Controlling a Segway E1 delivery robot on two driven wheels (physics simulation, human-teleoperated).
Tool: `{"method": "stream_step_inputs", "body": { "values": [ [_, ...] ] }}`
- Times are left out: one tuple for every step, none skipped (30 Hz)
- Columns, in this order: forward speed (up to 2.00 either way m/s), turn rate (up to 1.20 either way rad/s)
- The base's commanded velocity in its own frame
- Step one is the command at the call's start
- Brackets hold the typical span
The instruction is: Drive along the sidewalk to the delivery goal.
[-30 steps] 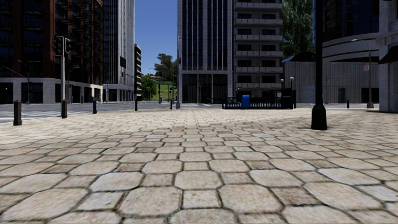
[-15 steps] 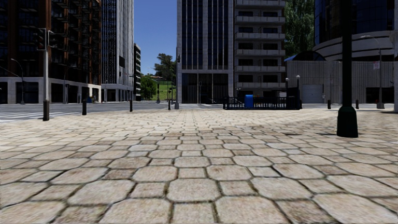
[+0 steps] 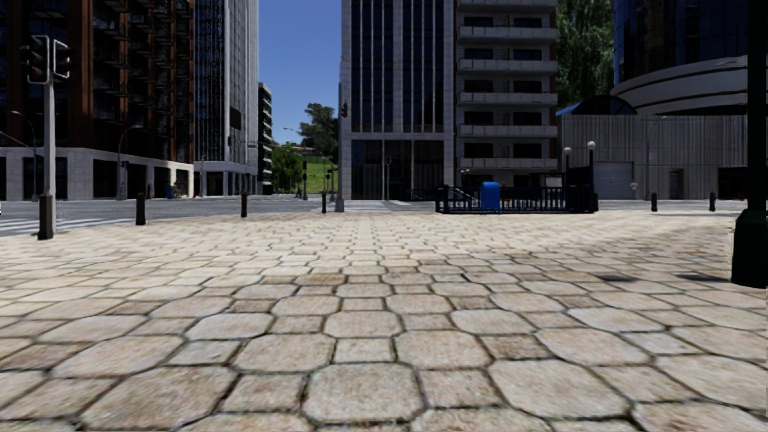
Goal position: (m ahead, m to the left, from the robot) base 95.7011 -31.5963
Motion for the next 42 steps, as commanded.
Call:
{"method": "stream_step_inputs", "body": {
  "values": [
    [2.00, 0.29],
    [2.00, 0.17],
    [2.00, 0.06],
    [2.00, 0.06],
    [2.00, 0.00],
    [2.00, 0.00],
    [2.00, 0.00],
    [2.00, 0.00],
    [2.00, 0.00],
    [2.00, 0.00],
    [2.00, 0.04],
    [2.00, 0.04],
    [2.00, 0.13],
    [2.00, 0.18],
    [2.00, 0.27],
    [2.00, 0.32],
    [2.00, 0.38],
    [2.00, 0.39],
    [2.00, 0.39],
    [2.00, 0.22],
    [2.00, 0.22],
    [2.00, 0.07],
    [2.00, 0.03],
    [2.00, 0.00],
    [2.00, 0.00],
    [2.00, 0.00],
    [2.00, 0.00],
    [2.00, 0.00],
    [2.00, 0.00],
    [2.00, 0.00],
    [2.00, 0.00],
    [2.00, 0.00],
    [2.00, 0.00],
    [2.00, 0.20],
    [2.00, 0.35],
    [2.00, 0.35],
    [2.00, 0.38],
    [2.00, 0.38],
    [2.00, 0.32],
    [2.00, 0.16],
    [2.00, 0.08],
    [2.00, 0.05]
  ]
}}
